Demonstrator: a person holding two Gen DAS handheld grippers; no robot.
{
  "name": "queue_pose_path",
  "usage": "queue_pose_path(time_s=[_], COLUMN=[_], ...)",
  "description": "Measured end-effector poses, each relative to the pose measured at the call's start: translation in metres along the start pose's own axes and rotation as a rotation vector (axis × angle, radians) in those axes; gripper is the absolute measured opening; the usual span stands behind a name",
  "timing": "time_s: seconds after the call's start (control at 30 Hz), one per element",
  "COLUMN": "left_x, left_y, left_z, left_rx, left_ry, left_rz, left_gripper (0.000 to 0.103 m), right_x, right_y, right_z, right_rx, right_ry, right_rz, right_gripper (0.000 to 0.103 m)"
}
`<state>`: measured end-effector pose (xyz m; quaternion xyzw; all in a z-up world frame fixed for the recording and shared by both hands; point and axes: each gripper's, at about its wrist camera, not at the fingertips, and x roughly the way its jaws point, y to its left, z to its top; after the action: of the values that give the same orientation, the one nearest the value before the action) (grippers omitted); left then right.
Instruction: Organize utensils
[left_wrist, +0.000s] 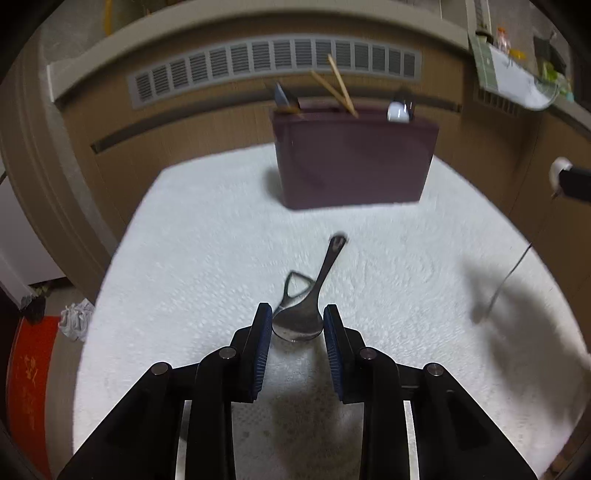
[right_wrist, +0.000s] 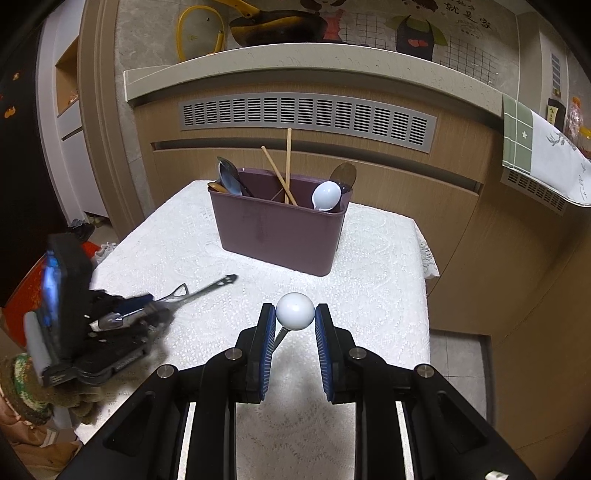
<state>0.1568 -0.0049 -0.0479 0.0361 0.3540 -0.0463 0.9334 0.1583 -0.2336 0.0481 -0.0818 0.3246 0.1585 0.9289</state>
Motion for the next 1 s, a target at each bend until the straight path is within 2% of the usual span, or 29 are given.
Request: queue_pose_path(time_s=[0.2, 0.63, 0.8, 1.0], left_x=[-0.058, -0.091, -0.117, -0.144], left_y=[0.001, 0.007, 0.012, 0.023], left_z=[0.026, 0.062, 0.106, 0.176], left_rx=[0.034, 0.05, 0.051, 0.035], left_ry=[-0.147, -0.204, -0.271, -0.377], left_rz=[0.005, -0.017, -0.049, -0.128], left_gripper=[0.029, 0.029, 0.029, 0.029], right_x=[-0.01, -0.028, -0.054, -0.084], right_y=[0.002, 0.01, 0.007, 0.003], right_z=[0.007, 0.026, 0.062, 0.131], right_rx=[-0.005, -0.039, -0.074, -0.121], right_ry=[-0.034, -0.095, -0.187, -0.321], right_rz=[-0.004, -0.02, -0.055, -0.081], right_gripper=[0.02, 0.02, 0.02, 0.02])
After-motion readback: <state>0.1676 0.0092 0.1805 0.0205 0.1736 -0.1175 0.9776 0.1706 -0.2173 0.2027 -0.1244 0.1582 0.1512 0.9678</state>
